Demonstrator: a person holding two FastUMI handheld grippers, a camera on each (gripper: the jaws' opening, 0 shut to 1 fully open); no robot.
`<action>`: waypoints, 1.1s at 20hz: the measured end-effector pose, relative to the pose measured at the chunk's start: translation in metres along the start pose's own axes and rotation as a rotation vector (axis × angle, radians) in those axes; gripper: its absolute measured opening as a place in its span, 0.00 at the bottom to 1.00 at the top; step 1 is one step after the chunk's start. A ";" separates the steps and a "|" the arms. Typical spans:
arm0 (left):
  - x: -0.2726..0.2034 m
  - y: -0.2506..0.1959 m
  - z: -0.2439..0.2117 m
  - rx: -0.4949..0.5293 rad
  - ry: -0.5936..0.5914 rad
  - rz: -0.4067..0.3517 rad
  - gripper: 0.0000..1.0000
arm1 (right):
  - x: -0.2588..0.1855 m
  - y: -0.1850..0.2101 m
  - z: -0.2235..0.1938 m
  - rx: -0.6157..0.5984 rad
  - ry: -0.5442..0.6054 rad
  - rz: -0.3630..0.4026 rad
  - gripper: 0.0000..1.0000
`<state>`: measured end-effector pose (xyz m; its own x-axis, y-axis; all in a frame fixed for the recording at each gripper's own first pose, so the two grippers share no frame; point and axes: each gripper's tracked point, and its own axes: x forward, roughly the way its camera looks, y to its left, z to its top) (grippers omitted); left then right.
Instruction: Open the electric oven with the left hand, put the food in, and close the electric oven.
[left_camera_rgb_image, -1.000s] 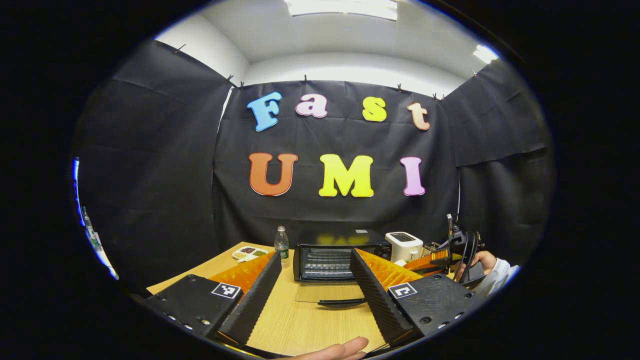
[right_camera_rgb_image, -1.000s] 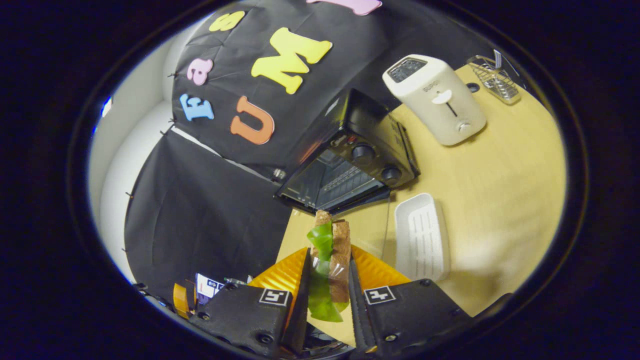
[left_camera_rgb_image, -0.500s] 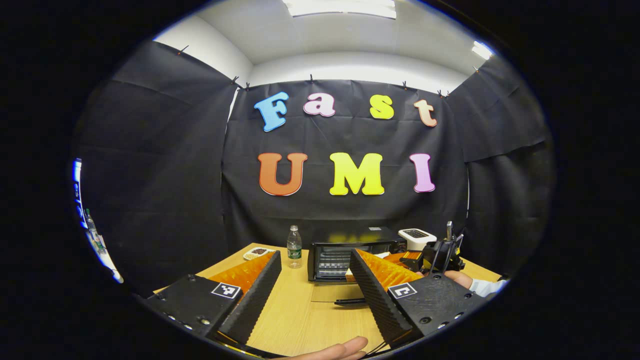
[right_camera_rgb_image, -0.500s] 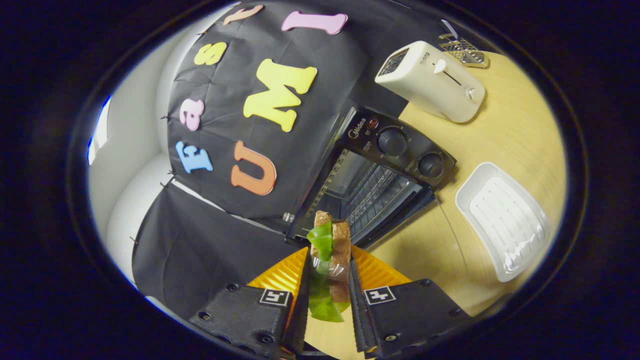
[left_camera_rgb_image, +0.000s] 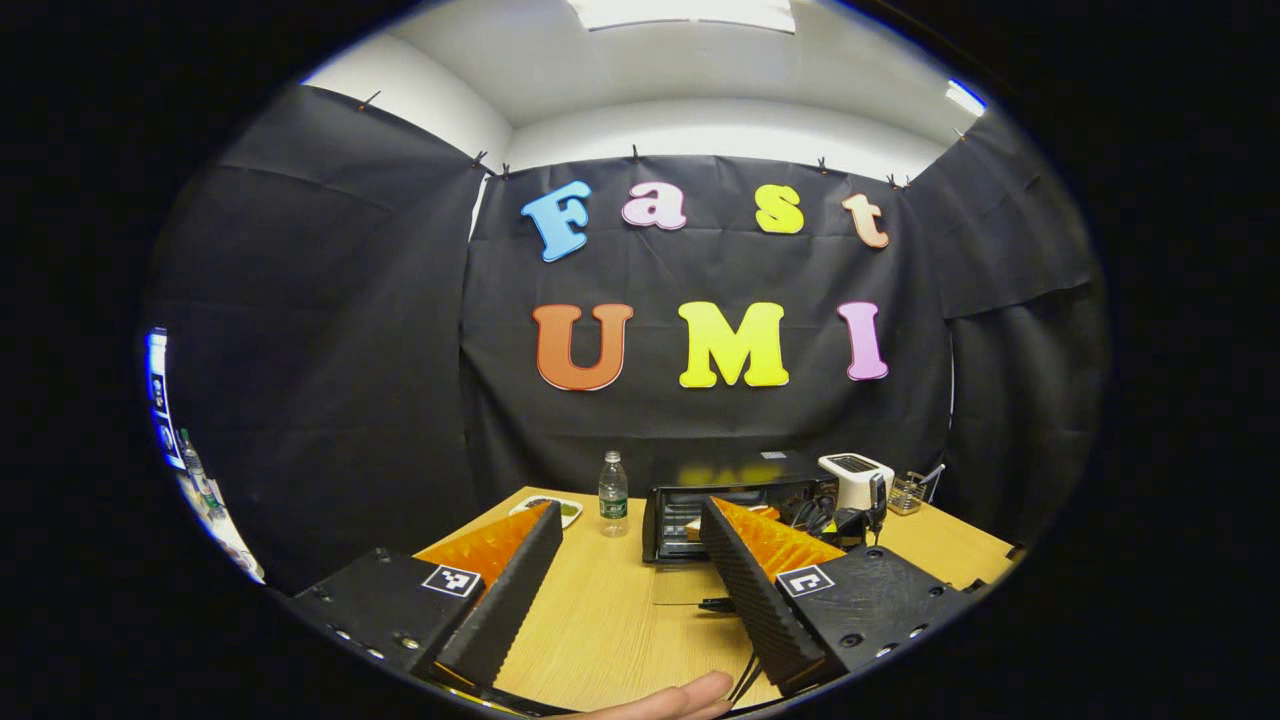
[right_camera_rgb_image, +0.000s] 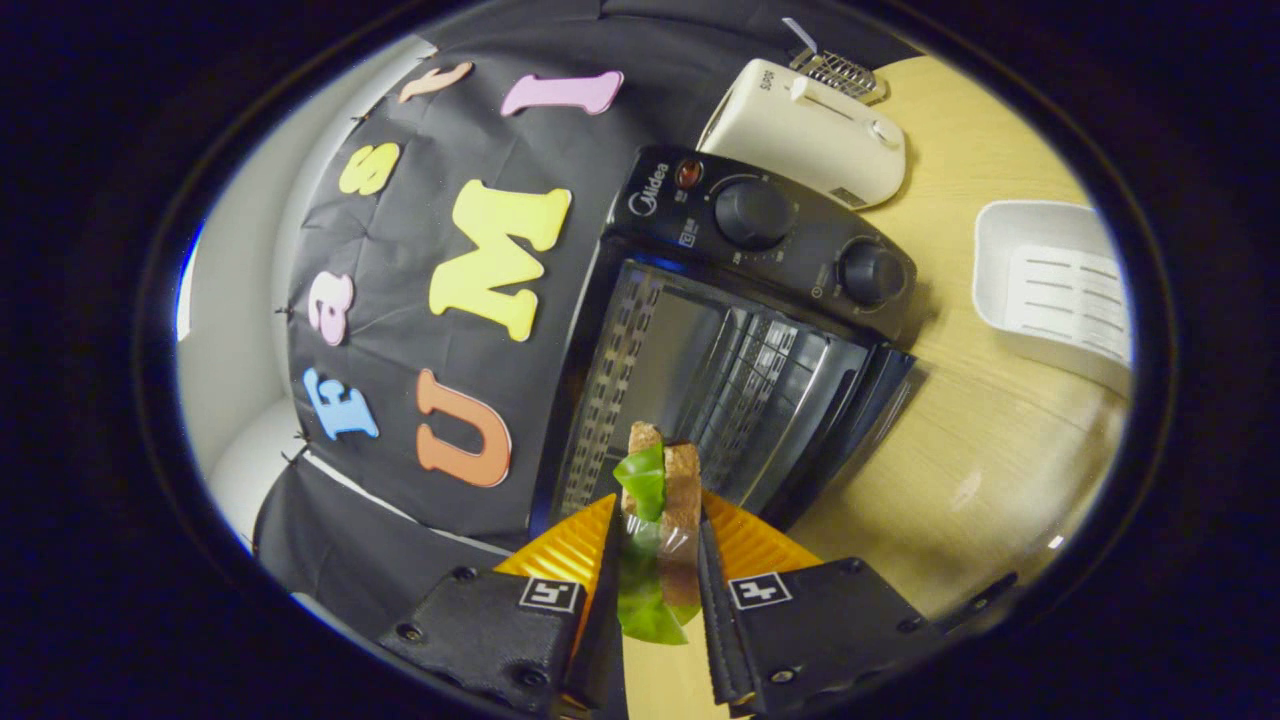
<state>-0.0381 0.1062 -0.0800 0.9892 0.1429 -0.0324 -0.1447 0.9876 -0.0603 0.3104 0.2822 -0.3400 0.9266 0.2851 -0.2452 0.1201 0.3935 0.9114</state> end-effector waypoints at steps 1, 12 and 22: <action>0.001 0.002 0.000 -0.002 -0.004 -0.001 0.92 | 0.009 -0.004 0.007 0.009 -0.051 -0.027 0.40; 0.013 0.031 -0.017 -0.050 0.001 0.056 0.94 | 0.088 -0.001 0.014 -0.120 -0.169 -0.043 0.41; 0.025 0.040 -0.042 -0.055 0.056 0.085 0.94 | 0.088 -0.009 0.007 -0.264 -0.192 -0.113 0.62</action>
<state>-0.0197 0.1463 -0.1247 0.9706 0.2210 -0.0950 -0.2308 0.9668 -0.1098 0.3937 0.2977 -0.3680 0.9659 0.0671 -0.2500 0.1525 0.6328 0.7592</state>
